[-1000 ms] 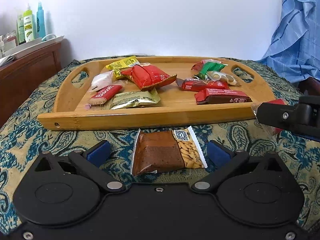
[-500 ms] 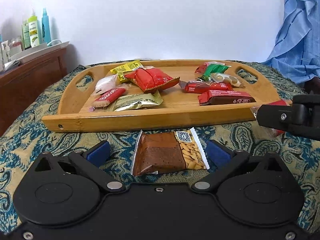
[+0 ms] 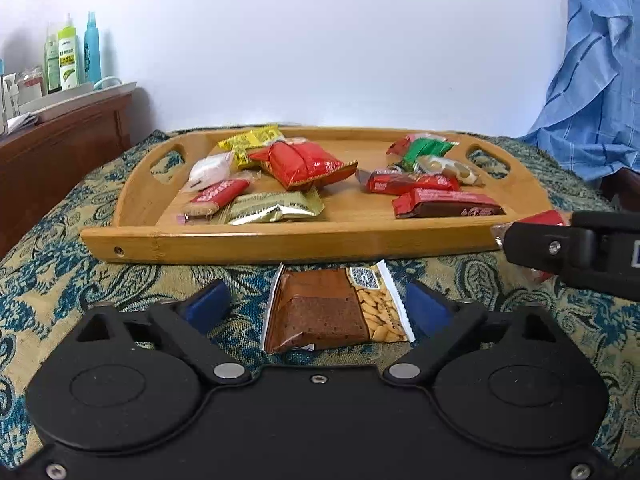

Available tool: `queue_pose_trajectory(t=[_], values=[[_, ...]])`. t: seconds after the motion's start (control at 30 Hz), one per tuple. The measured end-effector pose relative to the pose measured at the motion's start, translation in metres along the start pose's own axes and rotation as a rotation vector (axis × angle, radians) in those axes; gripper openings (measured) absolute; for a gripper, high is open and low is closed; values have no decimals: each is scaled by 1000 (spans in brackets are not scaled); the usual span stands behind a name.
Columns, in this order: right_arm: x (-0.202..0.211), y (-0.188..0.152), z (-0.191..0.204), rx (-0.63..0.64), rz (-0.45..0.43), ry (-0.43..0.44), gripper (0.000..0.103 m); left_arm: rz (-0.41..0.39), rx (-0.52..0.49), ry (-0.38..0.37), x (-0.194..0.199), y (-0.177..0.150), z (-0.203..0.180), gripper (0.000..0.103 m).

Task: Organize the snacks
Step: 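Lower the left tool over the almond chocolate bar and close it, then carry the Biscoff packet and almond chocolate bar over the tray with both tools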

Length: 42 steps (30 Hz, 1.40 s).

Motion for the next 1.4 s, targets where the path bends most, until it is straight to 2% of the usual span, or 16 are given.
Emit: queue_pose_trajectory(t=[0.07,0.2,0.27,0.43,0.5,0.57,0.77,0.8,0.87,0.97,1.03,1.17,1.23,1.3,1.33,1.4], values=[[0,0,3,16,-5,-1,66,-12,1,-8,2,1,0,69],[0,0,5,37,-7,-3,66,-26,9,-9,7,3,0,58],[0,0,5,38,-8,-4,66,-38,11,4,10,5,2,47],[0,0,5,35,-9,-4,66,-30,5,9,14,6,7,43],[0,0,5,37,-9,-4,66,-43,4,21,18,8,10,24],[0,0,5,40,-11,-3,66,-55,-1,38,23,12,13,17],[1,1,5,43,-20,1,66,-15,22,21,27,14,21,18],[2,1,6,42,-21,0,66,-9,31,14,29,12,21,23],[3,1,6,40,-24,2,66,3,34,0,33,9,20,61],[4,1,6,40,-26,5,66,-5,33,-17,36,6,15,84],[4,1,6,43,-25,5,66,4,29,-16,33,4,10,91],[3,1,6,43,-24,5,66,62,26,-5,18,-4,3,93],[3,0,6,40,-23,5,66,50,13,10,14,-7,1,93],[2,0,6,36,-22,4,66,34,-7,11,15,-7,-2,80],[2,0,6,35,-20,5,66,19,-14,6,17,-6,-4,62],[1,0,6,34,-19,6,66,14,-33,-1,20,-5,-6,58]])
Point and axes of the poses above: each gripper's, at about its wrist camera, not at the fingertips, and x roughly against the way its jaws point, z to its left, y to its top, the point moved 8 cm from there along -x, roughly the way its jaws point, and after that the axes turned 6 degrees about y, right-handed, at the moved point
